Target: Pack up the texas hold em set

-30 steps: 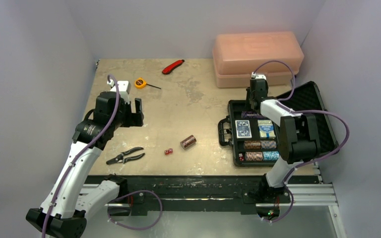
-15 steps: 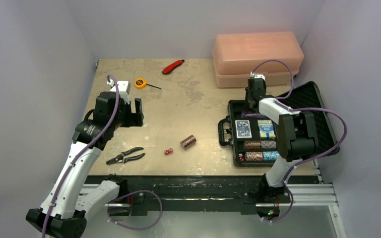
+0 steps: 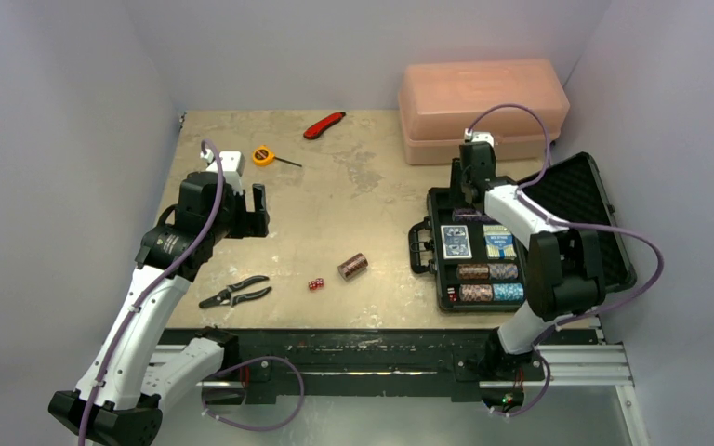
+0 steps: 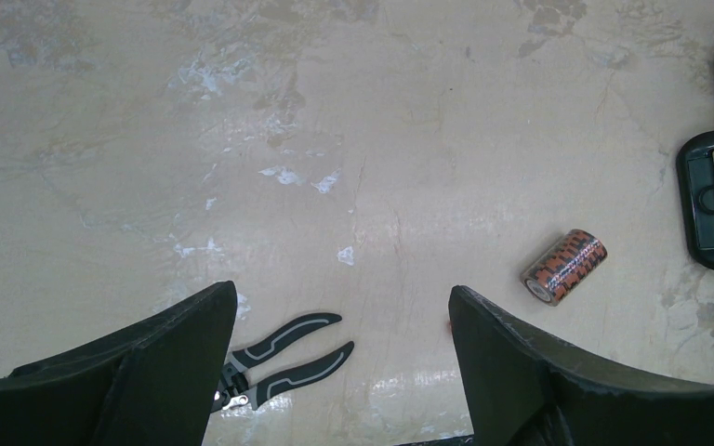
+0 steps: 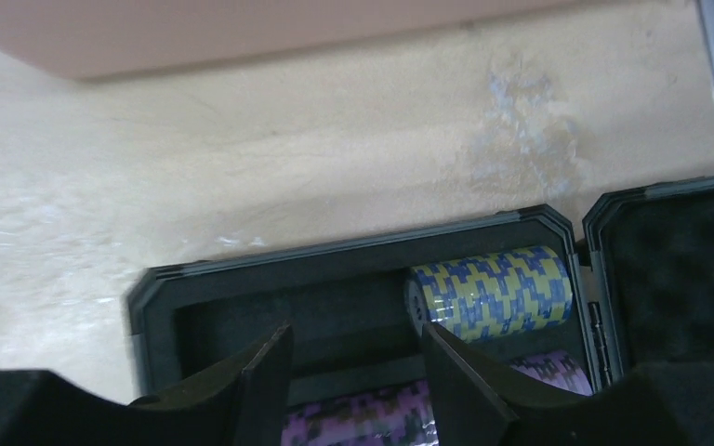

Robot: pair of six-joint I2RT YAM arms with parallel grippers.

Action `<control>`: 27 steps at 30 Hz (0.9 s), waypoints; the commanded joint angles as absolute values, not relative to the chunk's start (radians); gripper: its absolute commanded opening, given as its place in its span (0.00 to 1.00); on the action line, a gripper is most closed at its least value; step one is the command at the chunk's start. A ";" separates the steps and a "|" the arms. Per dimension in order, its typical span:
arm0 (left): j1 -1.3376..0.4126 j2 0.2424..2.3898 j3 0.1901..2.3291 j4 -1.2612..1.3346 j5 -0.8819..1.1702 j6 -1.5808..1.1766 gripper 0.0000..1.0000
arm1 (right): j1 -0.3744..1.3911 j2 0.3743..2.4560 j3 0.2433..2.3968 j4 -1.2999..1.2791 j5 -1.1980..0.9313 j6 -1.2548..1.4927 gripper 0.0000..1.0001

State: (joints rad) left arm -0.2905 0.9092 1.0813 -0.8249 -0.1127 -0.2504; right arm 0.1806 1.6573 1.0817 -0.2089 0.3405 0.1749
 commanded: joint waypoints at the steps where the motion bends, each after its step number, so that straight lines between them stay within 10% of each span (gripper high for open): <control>1: -0.295 0.900 1.083 -0.798 -0.127 -0.249 0.84 | 0.255 1.553 1.181 -0.270 0.404 0.209 0.60; 27: -0.295 0.873 1.083 -0.797 -0.136 -0.249 0.84 | 0.391 1.095 1.126 -0.115 -0.060 0.214 0.98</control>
State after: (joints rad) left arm -0.2905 0.8875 1.0813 -0.8249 -0.1200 -0.2504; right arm 0.3874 1.1538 1.1458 -0.2115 0.0750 0.1936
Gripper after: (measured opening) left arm 0.841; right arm 0.920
